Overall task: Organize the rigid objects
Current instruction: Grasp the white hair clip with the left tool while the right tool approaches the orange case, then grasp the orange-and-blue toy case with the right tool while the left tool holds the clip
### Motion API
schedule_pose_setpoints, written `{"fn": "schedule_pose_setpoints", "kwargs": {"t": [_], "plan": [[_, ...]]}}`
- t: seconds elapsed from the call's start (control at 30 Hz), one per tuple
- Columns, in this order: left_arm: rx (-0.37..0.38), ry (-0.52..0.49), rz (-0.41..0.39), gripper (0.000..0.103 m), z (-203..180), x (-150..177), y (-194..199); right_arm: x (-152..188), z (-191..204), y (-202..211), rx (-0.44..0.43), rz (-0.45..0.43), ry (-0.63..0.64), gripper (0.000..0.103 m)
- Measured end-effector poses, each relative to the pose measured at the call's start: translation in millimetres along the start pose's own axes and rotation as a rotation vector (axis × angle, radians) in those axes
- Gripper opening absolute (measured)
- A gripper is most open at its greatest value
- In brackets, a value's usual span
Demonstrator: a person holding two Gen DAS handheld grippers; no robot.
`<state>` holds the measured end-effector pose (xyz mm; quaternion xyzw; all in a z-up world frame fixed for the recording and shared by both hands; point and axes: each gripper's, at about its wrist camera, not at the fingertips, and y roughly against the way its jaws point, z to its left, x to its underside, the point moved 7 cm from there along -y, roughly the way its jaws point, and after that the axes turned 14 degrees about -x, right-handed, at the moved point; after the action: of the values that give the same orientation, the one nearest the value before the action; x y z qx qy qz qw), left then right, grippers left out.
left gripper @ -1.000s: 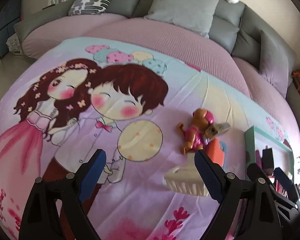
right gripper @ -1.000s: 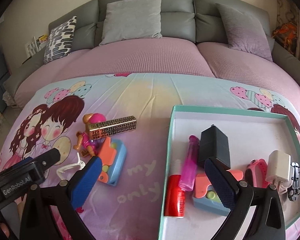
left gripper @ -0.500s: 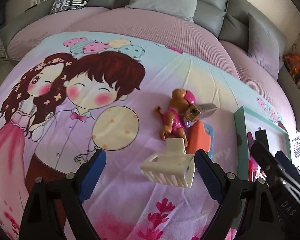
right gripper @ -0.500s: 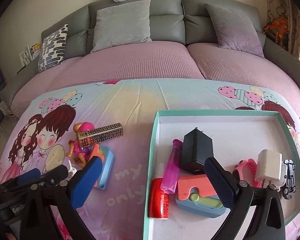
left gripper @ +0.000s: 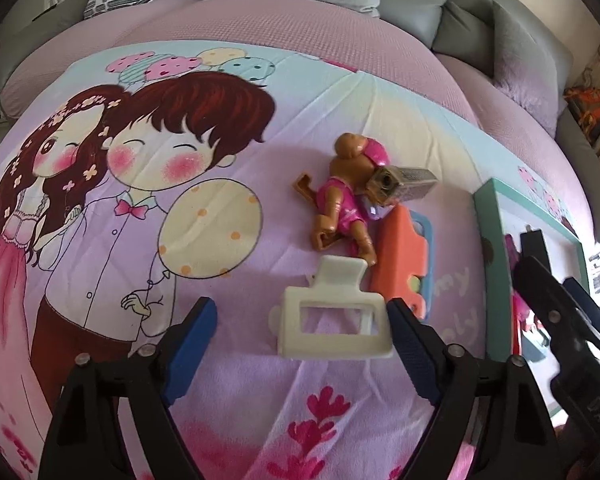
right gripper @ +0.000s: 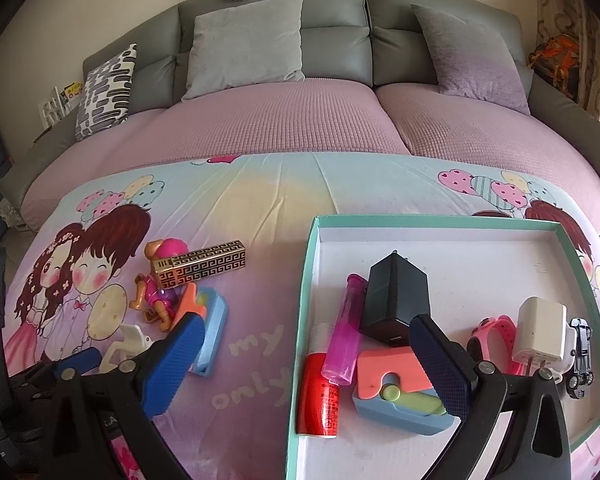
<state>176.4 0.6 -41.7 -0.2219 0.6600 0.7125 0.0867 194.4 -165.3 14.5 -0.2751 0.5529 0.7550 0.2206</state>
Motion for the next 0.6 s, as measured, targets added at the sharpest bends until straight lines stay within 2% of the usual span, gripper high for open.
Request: {"fn": "schedule_pose_setpoints", "kwargs": {"t": [0.07,0.13,0.3,0.33,0.37,0.6], "plan": [[0.004,-0.018,-0.001,0.084,-2.8,3.2,3.1,0.9,1.4,-1.6,-0.001,0.004,0.004,0.103],[-0.004,-0.043,0.002,0.075,-6.5,5.7,2.1,1.6,2.9,-3.1,-0.001,0.008,0.009,0.103],[0.014,-0.049,0.000,0.069,-11.7,8.2,4.7,2.8,5.9,-4.4,0.000,0.011,0.018,0.103],[0.016,-0.055,0.000,0.058,-12.4,8.8,4.9,3.3,6.6,-5.0,0.000,0.011,0.020,0.103],[0.016,-0.058,0.001,0.055,-11.5,8.1,3.5,3.9,7.5,-5.9,0.000,0.014,0.022,0.103],[-0.002,-0.042,-0.003,0.055,1.0,6.5,1.0,6.1,18.3,-9.9,-0.014,0.013,0.050,0.103]]}}
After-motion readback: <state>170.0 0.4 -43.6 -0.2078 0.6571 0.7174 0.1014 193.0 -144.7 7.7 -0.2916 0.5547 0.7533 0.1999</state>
